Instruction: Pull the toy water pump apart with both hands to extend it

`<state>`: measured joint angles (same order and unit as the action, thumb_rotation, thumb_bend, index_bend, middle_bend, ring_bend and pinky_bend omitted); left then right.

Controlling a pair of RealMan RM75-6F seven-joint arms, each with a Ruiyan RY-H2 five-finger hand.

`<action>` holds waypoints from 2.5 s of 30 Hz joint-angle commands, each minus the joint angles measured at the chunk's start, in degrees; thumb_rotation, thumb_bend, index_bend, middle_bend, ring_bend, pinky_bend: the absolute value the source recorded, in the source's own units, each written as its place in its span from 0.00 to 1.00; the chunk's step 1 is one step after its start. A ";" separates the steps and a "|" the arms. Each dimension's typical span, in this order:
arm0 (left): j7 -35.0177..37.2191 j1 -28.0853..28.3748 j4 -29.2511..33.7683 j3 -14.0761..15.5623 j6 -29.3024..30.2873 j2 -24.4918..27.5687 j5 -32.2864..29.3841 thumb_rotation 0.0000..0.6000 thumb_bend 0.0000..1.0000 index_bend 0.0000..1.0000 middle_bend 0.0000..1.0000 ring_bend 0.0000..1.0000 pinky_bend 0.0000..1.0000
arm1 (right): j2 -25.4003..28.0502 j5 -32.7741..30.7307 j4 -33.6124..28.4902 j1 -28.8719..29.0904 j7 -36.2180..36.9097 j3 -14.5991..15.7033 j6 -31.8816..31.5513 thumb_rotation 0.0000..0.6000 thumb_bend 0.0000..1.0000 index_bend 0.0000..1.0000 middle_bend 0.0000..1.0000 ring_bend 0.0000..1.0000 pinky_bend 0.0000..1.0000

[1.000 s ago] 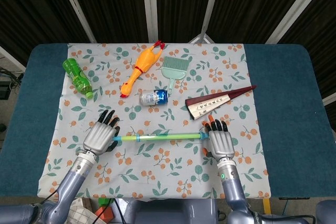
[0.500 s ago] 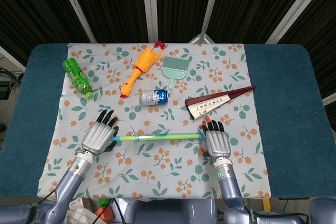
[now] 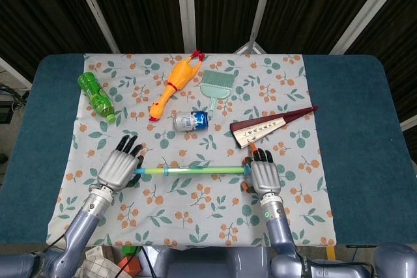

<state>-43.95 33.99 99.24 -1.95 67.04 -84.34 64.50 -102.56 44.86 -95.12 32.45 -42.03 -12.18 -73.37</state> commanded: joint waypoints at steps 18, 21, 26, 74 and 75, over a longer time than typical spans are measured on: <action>0.26 -0.02 -0.87 0.27 -0.35 -0.47 0.01 1.00 0.52 0.63 0.20 0.00 0.02 | 0.08 -0.29 0.17 0.64 -0.53 0.12 -0.54 1.00 0.31 0.57 0.15 0.00 0.00; 0.33 -0.07 -0.93 0.26 -0.28 -0.52 0.03 1.00 0.52 0.63 0.20 0.00 0.02 | 0.40 -0.36 -0.12 0.63 -0.58 0.03 -0.70 1.00 0.31 0.60 0.17 0.00 0.00; 0.41 -0.22 -0.90 0.20 0.04 -0.53 0.15 1.00 0.52 0.63 0.20 0.00 0.02 | 1.29 0.09 -0.90 0.52 -0.85 0.23 -1.24 1.00 0.31 0.68 0.19 0.00 0.00; 6.15 -4.05 3.45 0.53 2.30 9.69 3.33 1.00 0.52 0.64 0.20 0.00 0.02 | 23.49 -0.71 -9.59 -5.27 1.35 0.17 -5.44 1.00 0.31 0.74 0.21 0.00 0.00; 6.21 -4.09 3.48 0.55 2.25 9.77 3.35 1.00 0.52 0.64 0.20 0.00 0.02 | 23.66 -0.83 -9.50 -5.31 1.53 0.13 -5.35 1.00 0.31 0.74 0.21 0.00 0.00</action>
<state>-37.76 29.92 102.71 -1.40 69.29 -74.57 67.85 -78.95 44.09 -104.67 27.17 -40.56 -12.03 -78.77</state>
